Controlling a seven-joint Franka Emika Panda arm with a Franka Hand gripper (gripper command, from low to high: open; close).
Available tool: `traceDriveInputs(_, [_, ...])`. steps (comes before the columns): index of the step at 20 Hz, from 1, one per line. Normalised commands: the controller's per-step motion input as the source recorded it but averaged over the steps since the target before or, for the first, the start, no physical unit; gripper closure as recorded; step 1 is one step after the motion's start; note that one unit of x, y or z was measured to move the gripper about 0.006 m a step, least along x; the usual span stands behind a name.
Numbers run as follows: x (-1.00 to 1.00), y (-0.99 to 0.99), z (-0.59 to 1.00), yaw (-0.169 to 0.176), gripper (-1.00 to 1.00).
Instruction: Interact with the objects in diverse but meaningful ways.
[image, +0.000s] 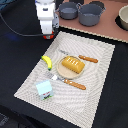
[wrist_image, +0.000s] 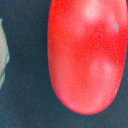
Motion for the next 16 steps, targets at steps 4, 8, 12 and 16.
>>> traceDriveInputs(4, [-0.1, 0.0, -0.14, 0.04, 1.0])
traceDriveInputs(8, [-0.08, 0.0, -0.09, 0.038, 1.0])
traceDriveInputs(12, [-0.01, 0.0, -0.01, 0.037, 1.0])
traceDriveInputs(16, [0.33, 0.13, 0.67, -0.019, 1.0])
